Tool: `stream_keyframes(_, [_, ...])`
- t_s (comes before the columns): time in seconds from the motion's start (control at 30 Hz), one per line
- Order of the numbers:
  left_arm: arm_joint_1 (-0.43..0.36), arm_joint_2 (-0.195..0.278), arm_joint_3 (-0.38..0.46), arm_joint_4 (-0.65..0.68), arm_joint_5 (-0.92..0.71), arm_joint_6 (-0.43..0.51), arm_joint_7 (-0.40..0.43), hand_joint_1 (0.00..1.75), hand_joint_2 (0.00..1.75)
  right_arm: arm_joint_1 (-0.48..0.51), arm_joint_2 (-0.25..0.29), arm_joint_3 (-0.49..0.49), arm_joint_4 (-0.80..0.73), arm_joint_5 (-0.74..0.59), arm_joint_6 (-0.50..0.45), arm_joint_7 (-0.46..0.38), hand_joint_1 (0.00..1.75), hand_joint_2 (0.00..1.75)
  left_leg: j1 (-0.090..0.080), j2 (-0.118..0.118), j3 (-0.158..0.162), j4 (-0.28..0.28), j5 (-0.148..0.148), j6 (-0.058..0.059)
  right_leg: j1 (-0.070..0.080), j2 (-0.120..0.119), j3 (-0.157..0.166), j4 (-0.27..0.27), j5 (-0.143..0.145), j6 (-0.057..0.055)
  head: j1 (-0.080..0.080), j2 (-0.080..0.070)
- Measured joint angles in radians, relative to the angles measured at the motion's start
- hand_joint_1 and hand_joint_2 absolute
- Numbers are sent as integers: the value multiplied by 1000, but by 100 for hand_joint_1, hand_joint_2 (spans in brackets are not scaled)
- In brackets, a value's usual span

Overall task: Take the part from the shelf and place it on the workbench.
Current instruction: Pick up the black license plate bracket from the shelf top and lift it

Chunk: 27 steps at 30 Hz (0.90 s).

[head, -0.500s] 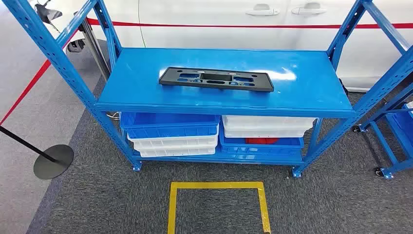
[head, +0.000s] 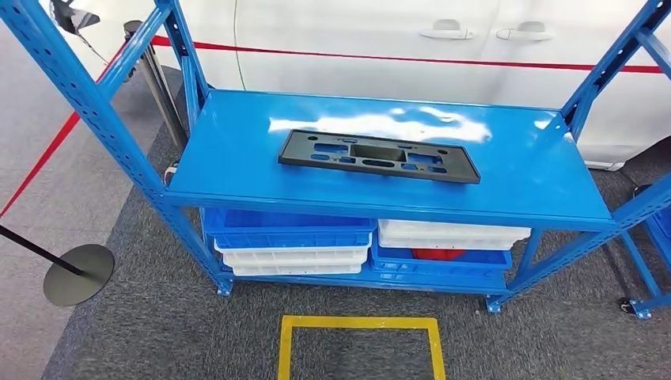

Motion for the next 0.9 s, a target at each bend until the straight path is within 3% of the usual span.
stream_keyframes(0.03, [2,0,0,0,0,0,-1,0,0,3,0,0,0,0,0,1,0,0,-2,-4,25,-5,-15,0,1,0,-29,-4,-29,-2,0,0])
stream_keyframes(0.07, [3,0,0,0,1,0,-1,0,0,6,0,0,1,1,0,2,0,0,-3,-7,51,-8,-31,0,4,0,-47,-30,-38,-7,0,0])
stream_keyframes(0.1, [4,0,0,0,2,0,-2,0,0,9,0,0,1,1,0,3,0,0,-5,-9,76,-10,-50,-1,7,0,-58,-76,-17,-14,0,0])
stream_keyframes(0.2, [10,-2,0,0,6,0,-3,0,0,18,-2,0,4,2,-1,3,0,0,-11,-12,136,-15,-107,-7,24,3,-68,-229,211,-41,0,0])
stream_keyframes(0.23, [10,-2,0,0,8,0,-3,0,0,19,-3,0,5,2,-1,4,0,0,-11,-13,155,-21,-120,-13,28,5,-65,-250,260,-48,0,0])
stream_keyframes(0.27, [7,-2,0,0,10,0,-3,0,0,16,-4,-1,5,2,-1,4,0,0,-12,-14,167,-22,-121,-20,30,6,-58,-255,267,-52,0,0])
stream_keyframes(0.3, [3,-2,0,1,12,-1,-4,0,0,12,-3,-1,4,2,-1,5,0,0,-11,-13,164,-5,-109,-27,29,6,-45,-258,254,-57,0,0])
stream_keyframes(0.33, [-1,-2,0,1,13,-3,-6,0,0,9,-2,-1,4,2,-2,5,0,0,-11,-11,146,39,-84,-33,26,6,-31,-266,246,-63,0,0])
stream_keyframes(0.4, [-7,-2,0,1,15,-6,-9,0,0,3,-1,-1,4,2,-3,5,0,0,-10,-6,58,183,-52,-42,20,6,5,-287,227,-73,0,0])
stream_keyframes(0.43, [-7,-2,0,1,15,-7,-10,0,0,2,-1,0,4,2,-4,5,0,0,-7,-3,10,245,-69,-47,19,6,25,-294,215,-75,0,0])
stream_keyframes(0.47, [-6,-2,0,1,16,-7,-11,0,0,1,-1,0,4,2,-5,5,0,0,-4,-2,-30,284,-110,-52,17,7,45,-298,202,-76,0,0])
stream_keyframes(0.53, [-4,-2,0,1,17,-8,-11,0,0,0,0,0,4,2,-6,5,0,0,2,1,-85,292,-199,-63,15,9,84,-301,173,-73,0,0])
stream_keyframes(0.57, [-3,-1,0,1,18,-8,-10,0,0,1,0,0,4,2,-7,5,0,0,5,2,-100,266,-208,-66,14,10,103,-301,159,-71,0,0])
stream_keyframes(0.6, [-2,0,0,1,18,-8,-10,0,0,2,0,-1,5,0,-8,5,0,0,6,4,-108,222,-181,-67,13,11,122,-301,145,-68,0,0])
stream_keyframes(0.7, [2,1,0,1,18,-12,-10,0,0,3,1,-3,5,-4,-12,3,0,0,5,7,-114,72,19,-56,14,14,158,-295,109,-54,0,0])
stream_keyframes(0.73, [2,1,0,1,18,-14,-10,0,0,2,1,-4,6,-5,-13,2,0,44,3,8,-115,53,59,-49,15,15,161,-294,101,-48,0,0])
stream_keyframes(0.83, [1,0,0,1,18,-18,-12,0,0,0,1,-8,6,-12,-13,-11,0,175,3,5,-114,46,79,-40,17,16,163,-293,91,-43,1,0])
stream_keyframes(0.9, [0,0,0,1,19,-18,-15,0,0,0,0,-14,6,-24,-13,-27,0,175,1,3,-114,44,78,-38,16,14,164,-297,93,-46,1,0])
